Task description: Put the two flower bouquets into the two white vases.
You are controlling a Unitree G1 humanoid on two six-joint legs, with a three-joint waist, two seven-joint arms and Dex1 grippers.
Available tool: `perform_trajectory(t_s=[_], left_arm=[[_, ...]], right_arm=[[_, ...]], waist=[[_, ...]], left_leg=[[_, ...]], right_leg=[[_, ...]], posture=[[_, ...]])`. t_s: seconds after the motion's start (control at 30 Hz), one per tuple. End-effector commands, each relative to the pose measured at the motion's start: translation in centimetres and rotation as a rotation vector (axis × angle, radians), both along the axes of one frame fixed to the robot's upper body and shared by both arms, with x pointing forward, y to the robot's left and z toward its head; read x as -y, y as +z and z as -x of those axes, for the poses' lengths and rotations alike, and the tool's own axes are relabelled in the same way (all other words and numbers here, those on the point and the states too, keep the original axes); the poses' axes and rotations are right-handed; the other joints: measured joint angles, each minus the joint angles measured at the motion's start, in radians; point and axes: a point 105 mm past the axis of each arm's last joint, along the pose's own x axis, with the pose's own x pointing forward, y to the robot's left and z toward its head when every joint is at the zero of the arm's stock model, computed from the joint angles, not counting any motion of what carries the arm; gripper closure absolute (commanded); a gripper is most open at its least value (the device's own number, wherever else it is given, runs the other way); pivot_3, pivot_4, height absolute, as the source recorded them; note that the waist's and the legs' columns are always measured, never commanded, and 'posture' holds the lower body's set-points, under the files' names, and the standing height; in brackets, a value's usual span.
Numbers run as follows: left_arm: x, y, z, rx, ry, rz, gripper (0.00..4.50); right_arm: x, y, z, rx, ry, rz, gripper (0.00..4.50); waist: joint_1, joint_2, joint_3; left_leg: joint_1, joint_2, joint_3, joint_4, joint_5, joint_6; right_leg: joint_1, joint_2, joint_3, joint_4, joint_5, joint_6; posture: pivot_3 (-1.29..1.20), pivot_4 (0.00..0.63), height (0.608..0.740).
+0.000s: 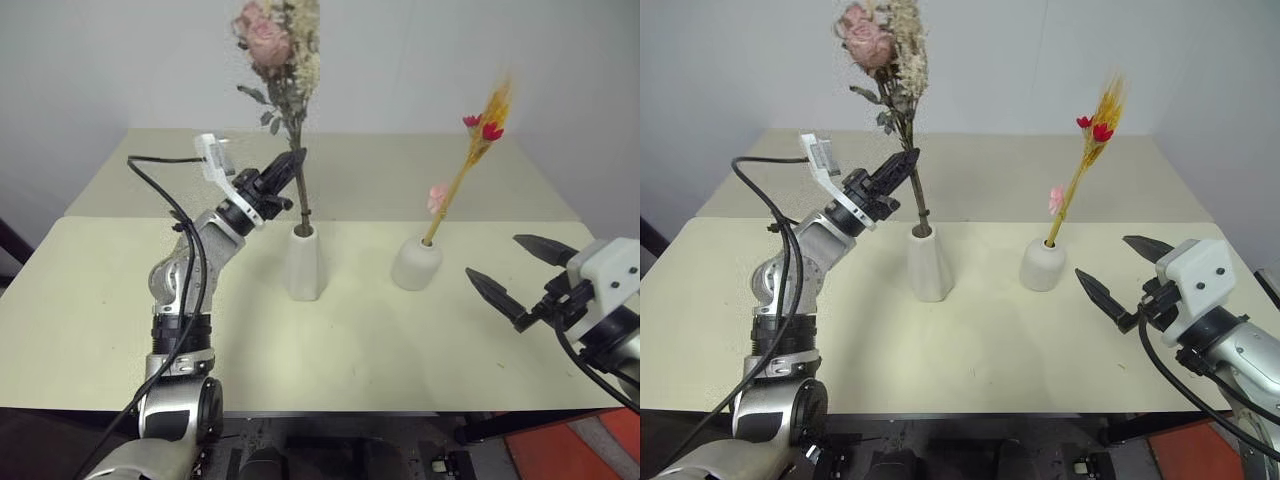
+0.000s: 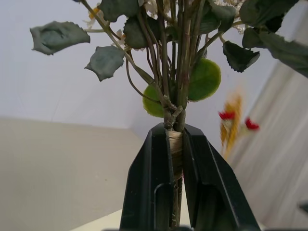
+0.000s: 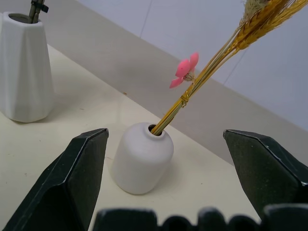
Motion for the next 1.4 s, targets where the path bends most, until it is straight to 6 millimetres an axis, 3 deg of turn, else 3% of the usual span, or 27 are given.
perform_trajectory(t_s=[0.03, 0.2, 0.5, 0.67, 1.23, 1.4], left_arm=[[0.0, 1.5, 1.2, 0.131, 0.004, -0.029, 4.43], [-0.3, 1.1, 1.3, 0.148, -0.005, -0.055, 4.43], [0.2, 0.4, 2.4, 0.192, -0.06, -0.11, 1.43], [-0.3, 0.7, 2.5, 0.207, -0.063, -0.106, 0.04], [-0.4, 0.1, 4.0, 0.208, -0.153, -0.163, 0.04], [-0.3, -0.8, 3.5, 0.195, -0.109, -0.271, 0.04]], right_arm=[[-0.6, 1.6, 1.0, 0.043, 0.066, -0.029, 0.0], [-1.7, 2.5, 2.8, 0.042, 0.22, -0.096, 0.0], [-1.7, 2.1, 2.7, 0.017, 0.221, -0.062, 0.0], [-1.6, 1.9, 2.5, 0.009, 0.209, -0.054, 0.0], [-1.2, 1.2, 1.9, 0.004, 0.162, -0.021, 0.0], [-1.0, 0.9, 1.6, 0.001, 0.14, -0.003, 0.0]], waist=[[0.001, 0.0, 0.0], [0.002, 0.0, 0.0], [0.001, 0.0, 0.0], [0.002, 0.0, 0.0], [0.0, 0.0, 0.0], [0.001, 0.0, 0.0]], left_leg=[[0.0, 0.0, 0.0, 0.0, 0.0, 0.0], [0.0, 0.0, 0.0, 0.0, 0.0, 0.0], [0.001, 0.0, 0.0, 0.0, 0.0, 0.0], [0.001, 0.0, 0.0, 0.0, 0.0, 0.0], [0.001, 0.0, 0.0, 0.0, 0.0, 0.001], [0.001, 0.0, 0.0, 0.0, 0.0, 0.001]], right_leg=[[0.0, 0.0, 0.0, 0.0, 0.0, 0.0], [0.0, 0.0, 0.0, 0.0, 0.0, 0.0], [0.002, 0.0, 0.0, 0.0, 0.0, 0.0], [0.002, 0.0, 0.0, 0.0, 0.0, 0.0], [0.002, 0.0, 0.0, 0.0, 0.0, 0.0], [0.002, 0.0, 0.0, 0.0, 0.0, 0.001]], posture=[[0.0, 0.15, 0.74], [0.0, 0.15, 0.74], [0.0, 0.15, 0.74], [0.0, 0.15, 0.74], [0.0, 0.15, 0.74], [0.0, 0.15, 0.74]])
